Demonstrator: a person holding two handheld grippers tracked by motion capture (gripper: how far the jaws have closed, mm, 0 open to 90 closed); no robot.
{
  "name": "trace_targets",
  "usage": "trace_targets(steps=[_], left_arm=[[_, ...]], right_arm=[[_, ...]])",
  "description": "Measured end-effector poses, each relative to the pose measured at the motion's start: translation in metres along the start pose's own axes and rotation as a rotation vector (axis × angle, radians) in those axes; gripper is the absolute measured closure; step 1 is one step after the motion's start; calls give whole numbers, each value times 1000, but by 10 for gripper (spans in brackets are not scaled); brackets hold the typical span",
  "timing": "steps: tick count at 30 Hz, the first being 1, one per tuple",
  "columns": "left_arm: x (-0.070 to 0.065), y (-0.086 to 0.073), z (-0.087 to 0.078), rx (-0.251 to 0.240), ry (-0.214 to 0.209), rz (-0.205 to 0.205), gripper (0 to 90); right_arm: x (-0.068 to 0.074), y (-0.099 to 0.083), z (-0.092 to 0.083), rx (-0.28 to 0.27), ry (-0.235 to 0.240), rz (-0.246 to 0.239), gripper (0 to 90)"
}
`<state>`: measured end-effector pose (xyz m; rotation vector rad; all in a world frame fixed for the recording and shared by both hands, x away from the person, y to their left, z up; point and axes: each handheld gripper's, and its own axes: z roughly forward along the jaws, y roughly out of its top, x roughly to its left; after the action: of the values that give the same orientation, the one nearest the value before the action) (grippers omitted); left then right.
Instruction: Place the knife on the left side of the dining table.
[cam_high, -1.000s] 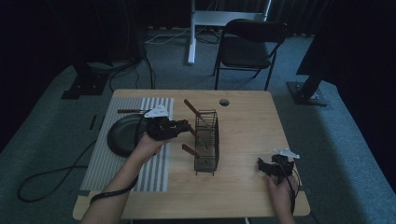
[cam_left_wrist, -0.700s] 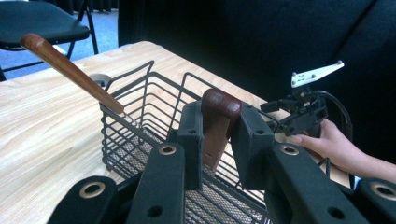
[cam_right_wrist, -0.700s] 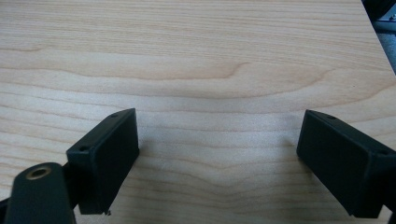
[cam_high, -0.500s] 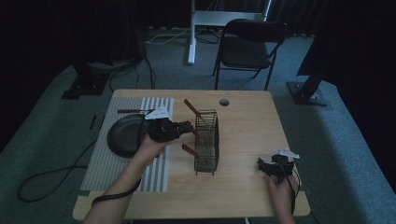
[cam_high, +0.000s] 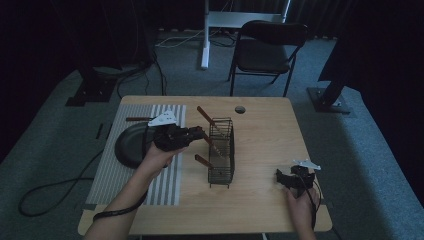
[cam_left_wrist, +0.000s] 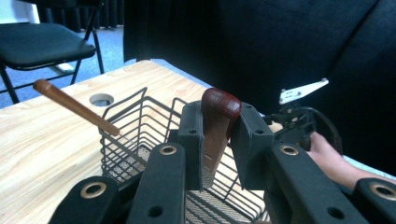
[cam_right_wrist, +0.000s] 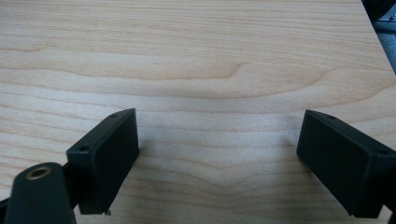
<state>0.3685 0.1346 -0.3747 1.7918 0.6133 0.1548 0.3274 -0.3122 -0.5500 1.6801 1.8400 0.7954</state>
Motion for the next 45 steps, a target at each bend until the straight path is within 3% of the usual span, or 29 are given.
trace_targets(steps=[6, 9, 20, 28, 32, 35, 45], left_arm=[[-5, 6, -6, -11, -18, 6, 757], [-13, 13, -13, -26, -14, 25, 757], [-17, 25, -30, -52, 4, 48, 757], [-15, 33, -61, -96, 43, 49, 757], [-14, 33, -67, -108, 53, 44, 757], [-12, 30, -80, -125, 73, 42, 757], [1, 10, -113, -129, 128, 4, 757]], right_arm=[[0, 0, 0, 0, 0, 0, 119], [0, 0, 0, 1, 0, -1, 119], [0, 0, 0, 1, 0, 0, 118], [0, 0, 0, 2, 1, 1, 118], [0, 0, 0, 2, 1, 1, 118], [0, 0, 0, 2, 0, 1, 119], [0, 0, 0, 0, 0, -1, 118]])
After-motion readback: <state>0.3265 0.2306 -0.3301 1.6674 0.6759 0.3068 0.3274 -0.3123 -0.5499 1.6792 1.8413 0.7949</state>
